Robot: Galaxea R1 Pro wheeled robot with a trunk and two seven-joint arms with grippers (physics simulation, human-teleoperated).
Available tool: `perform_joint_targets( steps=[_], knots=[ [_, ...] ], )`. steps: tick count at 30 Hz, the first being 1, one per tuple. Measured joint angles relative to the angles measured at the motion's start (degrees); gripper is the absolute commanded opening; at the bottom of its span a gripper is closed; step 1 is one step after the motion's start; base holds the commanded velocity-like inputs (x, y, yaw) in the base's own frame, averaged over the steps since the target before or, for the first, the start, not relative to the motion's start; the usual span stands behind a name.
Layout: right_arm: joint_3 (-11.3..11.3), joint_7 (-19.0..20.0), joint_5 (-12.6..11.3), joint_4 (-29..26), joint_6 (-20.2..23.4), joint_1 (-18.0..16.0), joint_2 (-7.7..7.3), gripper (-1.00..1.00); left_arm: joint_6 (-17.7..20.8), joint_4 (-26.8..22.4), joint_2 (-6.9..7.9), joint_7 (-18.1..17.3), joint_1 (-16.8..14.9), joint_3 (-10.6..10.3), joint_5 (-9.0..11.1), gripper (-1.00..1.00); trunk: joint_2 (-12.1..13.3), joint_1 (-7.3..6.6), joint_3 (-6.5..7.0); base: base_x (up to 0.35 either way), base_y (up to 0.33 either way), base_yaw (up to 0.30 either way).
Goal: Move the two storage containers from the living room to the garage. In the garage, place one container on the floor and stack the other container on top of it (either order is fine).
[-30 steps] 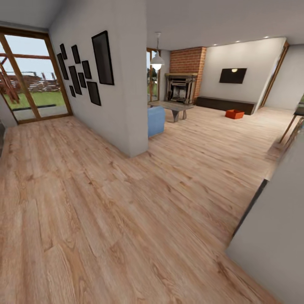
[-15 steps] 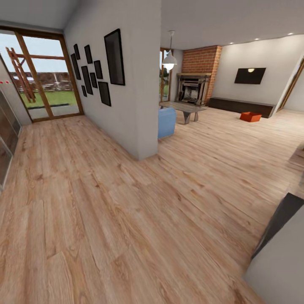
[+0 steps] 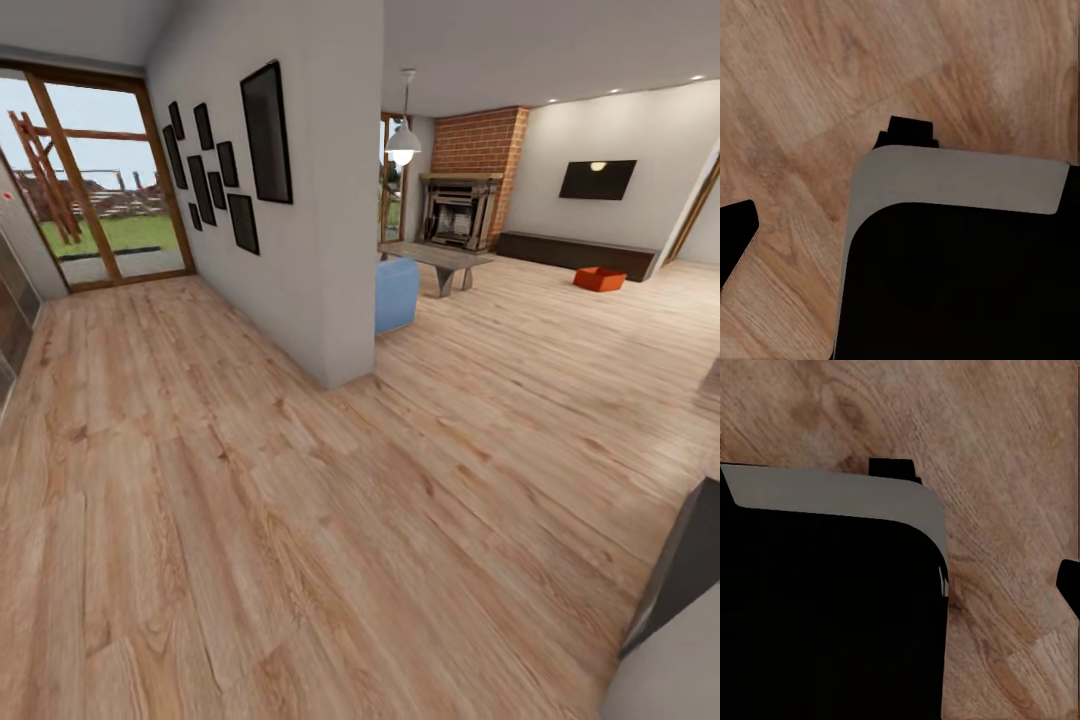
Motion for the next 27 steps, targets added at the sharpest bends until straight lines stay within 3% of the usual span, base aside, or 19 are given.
perform_joint_targets(
  steps=[27],
  knots=[
    [0.0, 0.0, -0.3, 0.0, -0.3, 0.0, 0.08, 1.00, 0.0, 0.0, 0.00, 0.0, 0.0, 0.0, 0.0, 1.00, 0.0, 0.00, 0.00, 0.322, 0.000, 0.000]
  ],
)
